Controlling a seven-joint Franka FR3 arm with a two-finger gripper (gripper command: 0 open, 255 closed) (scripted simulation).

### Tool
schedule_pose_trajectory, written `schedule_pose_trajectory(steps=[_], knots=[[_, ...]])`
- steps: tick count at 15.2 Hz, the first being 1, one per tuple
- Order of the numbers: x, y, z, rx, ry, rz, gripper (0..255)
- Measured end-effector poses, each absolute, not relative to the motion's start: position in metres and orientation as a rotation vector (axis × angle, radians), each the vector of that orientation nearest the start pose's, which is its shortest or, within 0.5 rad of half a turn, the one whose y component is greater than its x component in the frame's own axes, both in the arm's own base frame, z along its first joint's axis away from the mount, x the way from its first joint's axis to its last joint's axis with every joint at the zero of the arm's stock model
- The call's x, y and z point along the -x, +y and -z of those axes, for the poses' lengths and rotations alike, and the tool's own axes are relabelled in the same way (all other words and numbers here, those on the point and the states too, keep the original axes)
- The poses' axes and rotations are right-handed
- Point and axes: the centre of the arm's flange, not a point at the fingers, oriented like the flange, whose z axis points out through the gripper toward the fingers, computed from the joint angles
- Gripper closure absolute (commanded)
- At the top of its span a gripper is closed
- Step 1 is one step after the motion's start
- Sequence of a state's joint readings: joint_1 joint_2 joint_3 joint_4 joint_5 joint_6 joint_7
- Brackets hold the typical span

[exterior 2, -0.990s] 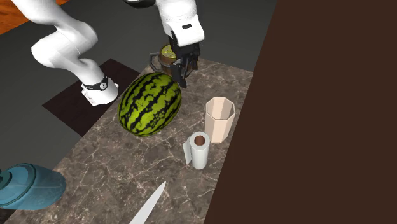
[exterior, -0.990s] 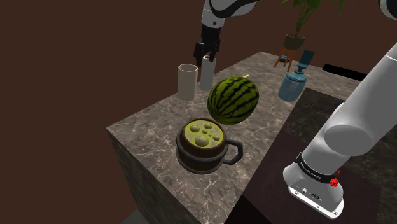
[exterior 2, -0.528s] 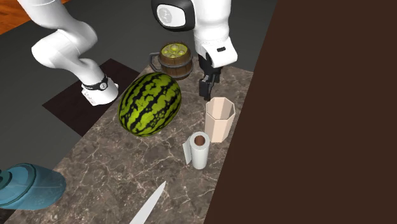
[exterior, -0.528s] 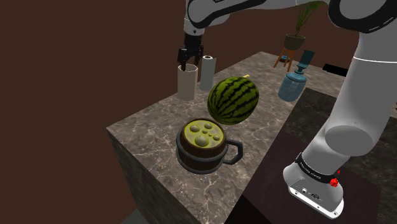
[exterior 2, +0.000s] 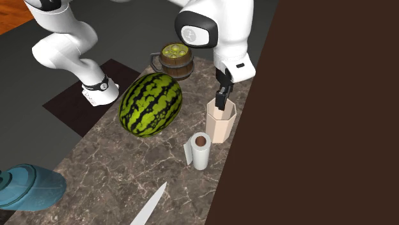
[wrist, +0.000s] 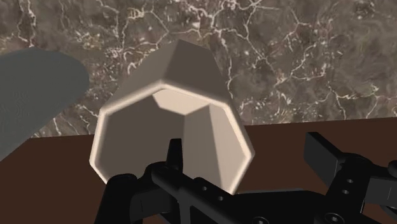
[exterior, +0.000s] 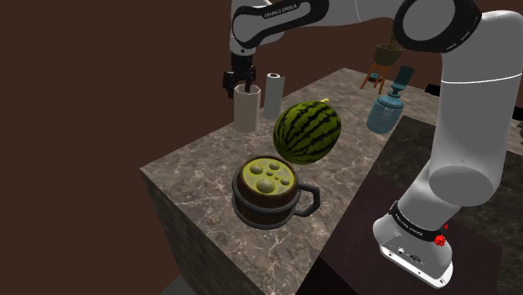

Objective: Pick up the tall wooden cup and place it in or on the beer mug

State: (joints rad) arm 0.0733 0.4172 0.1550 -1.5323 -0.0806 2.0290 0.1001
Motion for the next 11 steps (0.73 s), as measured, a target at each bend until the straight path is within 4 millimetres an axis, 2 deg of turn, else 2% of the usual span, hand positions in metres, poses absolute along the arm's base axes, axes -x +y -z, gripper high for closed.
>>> schedule_pose_trajectory(steps=[4, 10, 11], knots=[[-0.674, 0.137, -0.405, 3.128, -0.227, 0.134, 0], [-0.675, 0.137, -0.402, 3.128, -0.227, 0.135, 0], [-0.675, 0.137, -0.402, 3.128, -0.227, 0.135, 255]])
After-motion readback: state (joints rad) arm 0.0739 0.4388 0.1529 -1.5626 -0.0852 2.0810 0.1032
